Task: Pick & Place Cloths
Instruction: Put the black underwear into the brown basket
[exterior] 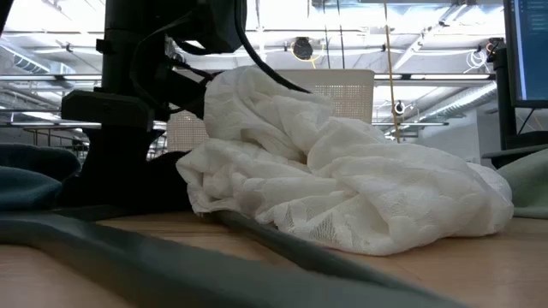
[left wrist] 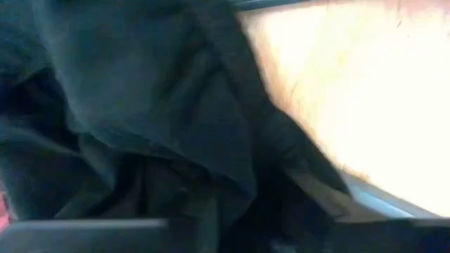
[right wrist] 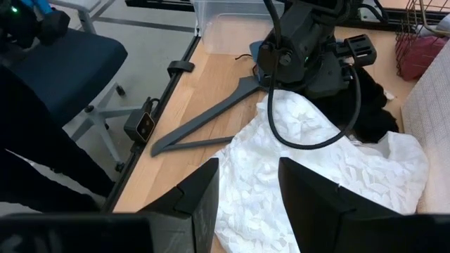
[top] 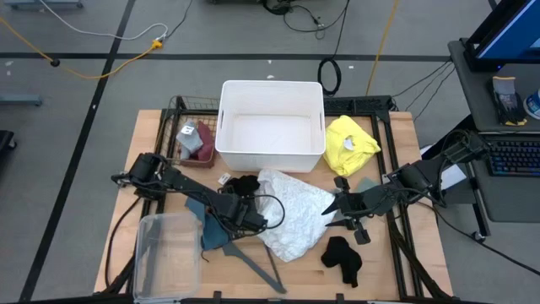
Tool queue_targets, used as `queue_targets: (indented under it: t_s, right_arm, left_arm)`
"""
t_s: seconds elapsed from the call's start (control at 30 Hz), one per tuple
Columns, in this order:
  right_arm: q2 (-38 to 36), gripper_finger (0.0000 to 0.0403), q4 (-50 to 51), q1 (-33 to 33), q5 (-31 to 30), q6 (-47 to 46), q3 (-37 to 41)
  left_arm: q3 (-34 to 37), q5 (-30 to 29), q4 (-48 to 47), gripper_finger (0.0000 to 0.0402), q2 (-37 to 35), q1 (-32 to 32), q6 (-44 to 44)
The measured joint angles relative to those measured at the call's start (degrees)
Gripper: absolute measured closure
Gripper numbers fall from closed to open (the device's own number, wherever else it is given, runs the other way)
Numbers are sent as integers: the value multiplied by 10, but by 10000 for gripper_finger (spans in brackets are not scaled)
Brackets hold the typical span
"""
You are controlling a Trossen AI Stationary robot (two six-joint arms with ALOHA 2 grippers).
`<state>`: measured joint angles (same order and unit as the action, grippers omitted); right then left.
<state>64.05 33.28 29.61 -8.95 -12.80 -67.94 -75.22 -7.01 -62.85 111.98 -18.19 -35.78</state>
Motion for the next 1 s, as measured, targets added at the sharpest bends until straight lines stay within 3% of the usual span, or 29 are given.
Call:
queue_targets:
  t_s: [0.1,0.17,0.4,0.7,1.0]
  right_arm:
    - [0,261,0,0,0,0,0]
    - [0,261,0,0,0,0,0]
    - [0,261,0,0,0,0,0]
    - [0,261,0,0,0,1,0]
    - [0,261,0,0,0,2,0]
  left_arm:
    - [0,18,-1,365,-1,0,-2]
    - [0,25,-3,389,-5,0,-1]
    - [-1,32,-7,396,-64,0,-5]
    - [-2,45,10,399,-219,2,-37]
    - [-2,14,172,401,-370,1,-41]
